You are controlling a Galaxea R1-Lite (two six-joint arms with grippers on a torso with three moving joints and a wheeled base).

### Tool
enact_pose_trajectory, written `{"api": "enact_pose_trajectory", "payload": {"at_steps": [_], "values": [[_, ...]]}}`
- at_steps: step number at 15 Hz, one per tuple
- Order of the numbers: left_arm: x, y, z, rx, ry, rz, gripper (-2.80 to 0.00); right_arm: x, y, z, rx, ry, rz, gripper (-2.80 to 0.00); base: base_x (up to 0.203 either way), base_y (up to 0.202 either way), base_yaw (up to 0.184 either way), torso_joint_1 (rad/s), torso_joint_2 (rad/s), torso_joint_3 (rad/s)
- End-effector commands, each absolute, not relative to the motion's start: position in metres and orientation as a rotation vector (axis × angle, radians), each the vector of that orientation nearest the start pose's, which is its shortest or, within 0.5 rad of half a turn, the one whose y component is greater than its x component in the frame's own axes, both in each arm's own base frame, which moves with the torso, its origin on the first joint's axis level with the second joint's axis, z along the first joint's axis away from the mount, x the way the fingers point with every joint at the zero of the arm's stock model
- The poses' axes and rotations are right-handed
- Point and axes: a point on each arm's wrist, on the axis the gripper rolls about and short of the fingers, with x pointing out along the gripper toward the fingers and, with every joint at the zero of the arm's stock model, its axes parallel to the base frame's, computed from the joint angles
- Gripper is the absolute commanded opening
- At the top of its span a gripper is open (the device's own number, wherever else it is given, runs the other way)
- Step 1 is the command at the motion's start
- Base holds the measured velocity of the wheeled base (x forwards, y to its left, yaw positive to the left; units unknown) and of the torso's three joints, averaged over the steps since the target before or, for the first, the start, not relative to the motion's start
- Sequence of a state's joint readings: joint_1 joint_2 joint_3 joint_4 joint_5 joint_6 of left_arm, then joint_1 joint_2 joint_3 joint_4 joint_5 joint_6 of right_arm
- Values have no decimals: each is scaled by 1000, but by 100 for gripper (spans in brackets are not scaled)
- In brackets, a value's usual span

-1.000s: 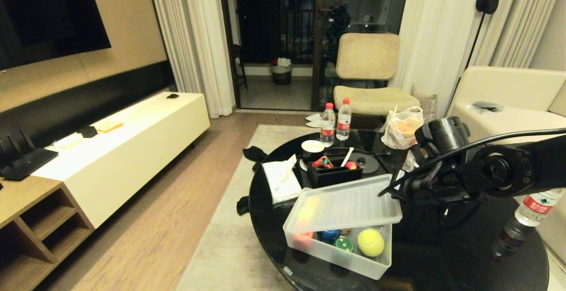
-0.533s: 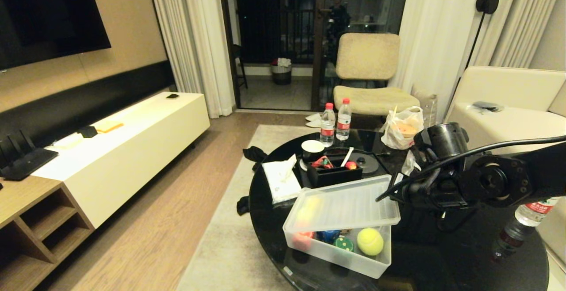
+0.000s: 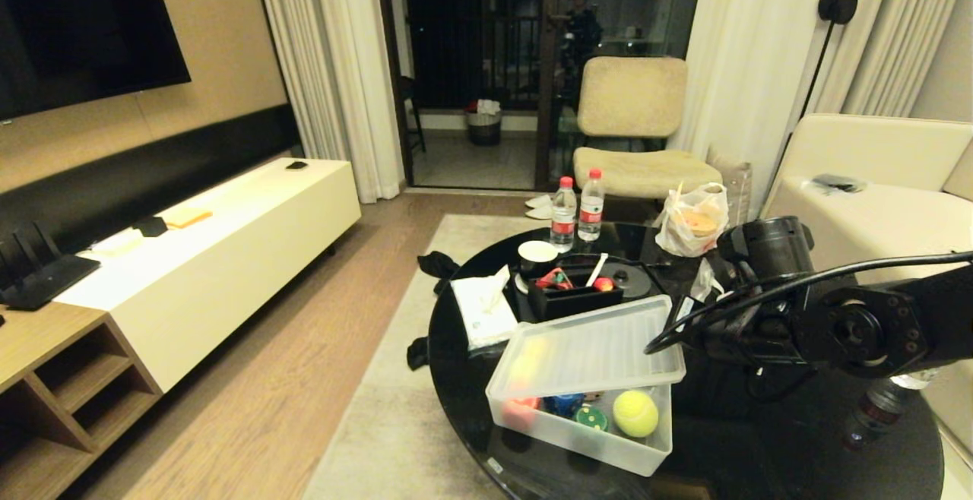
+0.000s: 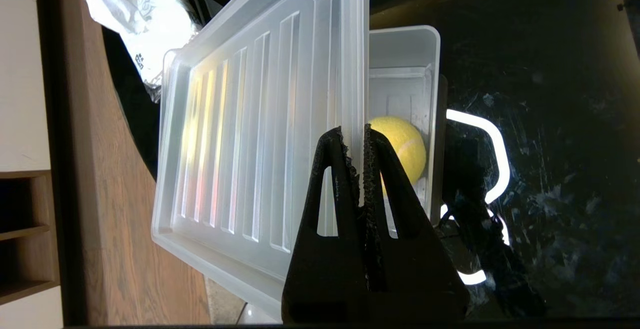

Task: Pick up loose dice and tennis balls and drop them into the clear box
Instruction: Close the lid

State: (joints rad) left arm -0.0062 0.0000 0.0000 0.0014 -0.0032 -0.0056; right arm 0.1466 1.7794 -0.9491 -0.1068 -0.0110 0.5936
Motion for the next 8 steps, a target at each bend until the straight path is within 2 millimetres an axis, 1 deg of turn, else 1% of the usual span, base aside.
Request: {"api": "enact_pose_trajectory", "payload": {"at_steps": [1, 4, 8], "values": [[-23, 0, 75, -6, 2, -9, -280, 306, 45, 150, 515, 730, -85, -280, 0, 0, 0, 0, 0, 0], [-23, 0, 75, -6, 2, -9, -280, 301, 44, 153, 516, 725, -81, -280, 0, 0, 0, 0, 0, 0], [-23, 0, 75, -6, 2, -9, -280, 300, 44, 157, 522, 713, -77, -280, 0, 0, 0, 0, 0, 0]]}}
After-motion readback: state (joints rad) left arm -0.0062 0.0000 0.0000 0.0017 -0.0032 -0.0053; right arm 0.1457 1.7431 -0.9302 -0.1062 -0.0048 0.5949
